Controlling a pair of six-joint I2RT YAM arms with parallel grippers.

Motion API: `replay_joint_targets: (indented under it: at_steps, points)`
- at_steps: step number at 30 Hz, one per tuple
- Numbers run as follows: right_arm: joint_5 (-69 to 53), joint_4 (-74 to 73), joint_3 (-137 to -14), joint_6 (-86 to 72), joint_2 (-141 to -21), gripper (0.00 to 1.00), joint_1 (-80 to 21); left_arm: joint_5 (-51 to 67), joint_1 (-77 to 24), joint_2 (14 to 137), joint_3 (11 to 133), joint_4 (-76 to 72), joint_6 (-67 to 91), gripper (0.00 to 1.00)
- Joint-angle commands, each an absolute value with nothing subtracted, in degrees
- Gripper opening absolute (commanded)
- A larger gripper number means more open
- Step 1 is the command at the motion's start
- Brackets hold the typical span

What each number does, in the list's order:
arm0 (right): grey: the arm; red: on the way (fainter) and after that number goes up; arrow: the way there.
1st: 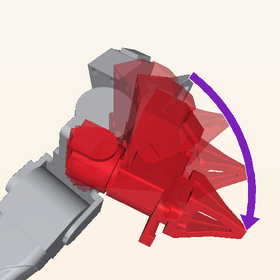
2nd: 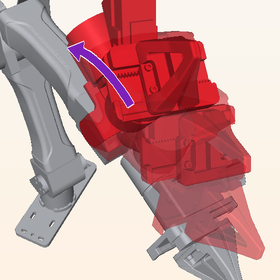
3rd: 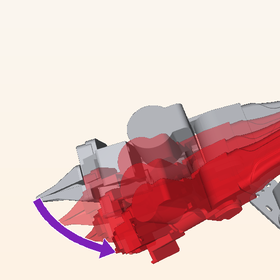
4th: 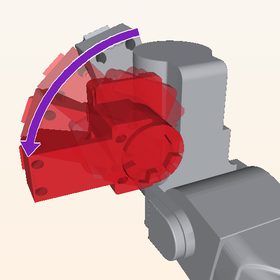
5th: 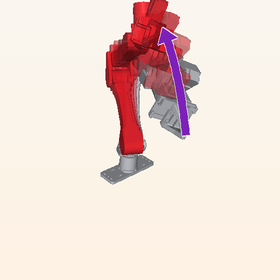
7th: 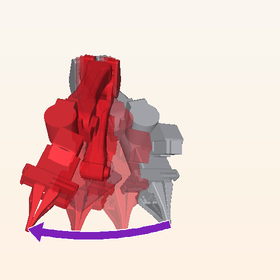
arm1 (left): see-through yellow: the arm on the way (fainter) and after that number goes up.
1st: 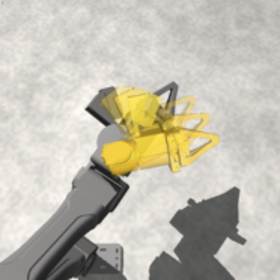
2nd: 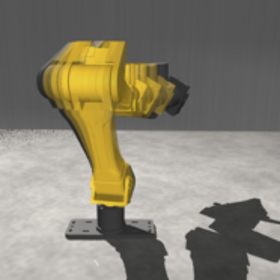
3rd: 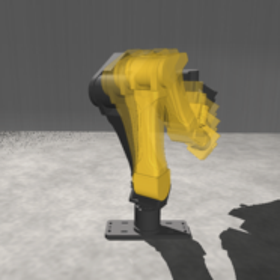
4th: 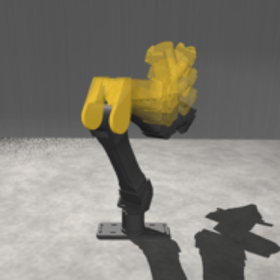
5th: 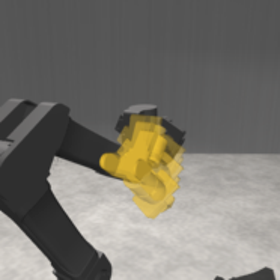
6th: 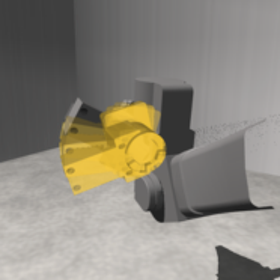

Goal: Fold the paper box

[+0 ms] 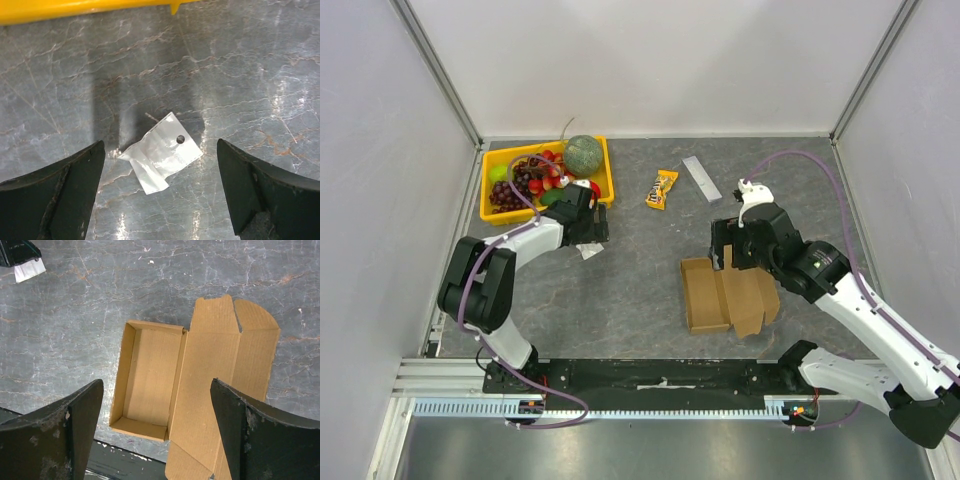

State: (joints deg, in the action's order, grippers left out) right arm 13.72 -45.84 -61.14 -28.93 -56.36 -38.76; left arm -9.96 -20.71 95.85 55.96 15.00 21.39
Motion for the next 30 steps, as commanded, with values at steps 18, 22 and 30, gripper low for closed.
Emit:
replay_joint_targets:
  at_steps: [18,22,30]
  points:
    - [10.5,-44.2,-58.4,-29.7,-55.9,0.95,-38.7,1.9,-19.0,102.9,68.4,29.5,-5.0,0.87]
    - [10.1,-43.9,-58.3,-29.8,-55.9,0.95,-38.7,1.5,-18.7,104.2,69.0,30.9,-6.2,0.86]
    - [9.8,-43.8,-58.2,-29.6,-56.1,0.95,-38.7,3.9,-18.6,106.0,69.9,33.2,-7.9,0.86]
